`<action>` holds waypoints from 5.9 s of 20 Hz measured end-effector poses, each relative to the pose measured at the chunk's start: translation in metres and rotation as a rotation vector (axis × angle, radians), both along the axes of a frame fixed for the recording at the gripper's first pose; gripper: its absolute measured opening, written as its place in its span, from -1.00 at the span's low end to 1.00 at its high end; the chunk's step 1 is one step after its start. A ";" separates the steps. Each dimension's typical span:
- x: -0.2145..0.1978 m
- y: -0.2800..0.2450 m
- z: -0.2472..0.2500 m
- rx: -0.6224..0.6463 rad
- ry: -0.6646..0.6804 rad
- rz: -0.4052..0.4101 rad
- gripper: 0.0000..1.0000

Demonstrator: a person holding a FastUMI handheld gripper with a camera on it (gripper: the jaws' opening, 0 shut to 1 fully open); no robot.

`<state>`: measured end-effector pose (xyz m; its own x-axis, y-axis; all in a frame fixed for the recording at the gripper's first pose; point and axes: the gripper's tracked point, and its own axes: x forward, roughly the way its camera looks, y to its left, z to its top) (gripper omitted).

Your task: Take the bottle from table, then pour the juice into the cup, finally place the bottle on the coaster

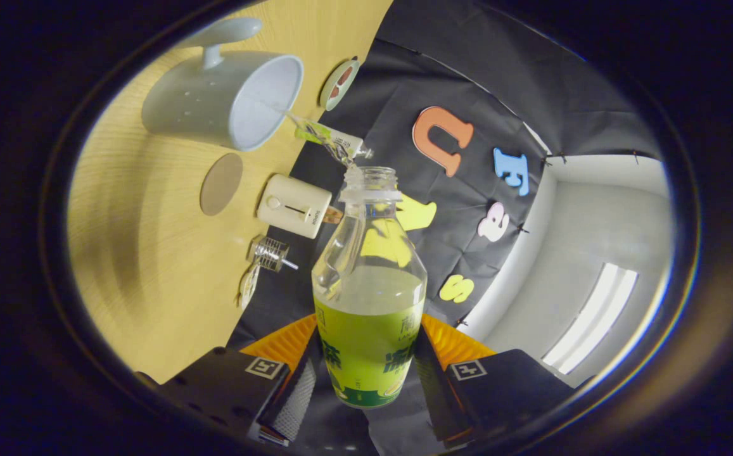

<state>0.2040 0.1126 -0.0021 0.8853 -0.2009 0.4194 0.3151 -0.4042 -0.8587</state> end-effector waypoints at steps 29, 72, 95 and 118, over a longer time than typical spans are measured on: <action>-0.011 0.036 0.047 -0.295 -0.133 -0.008 0.60; 0.029 0.006 -0.008 1.022 0.066 0.221 0.62; 0.185 0.044 -0.055 1.997 0.230 0.397 0.62; 0.197 0.035 -0.099 1.947 0.255 0.297 0.95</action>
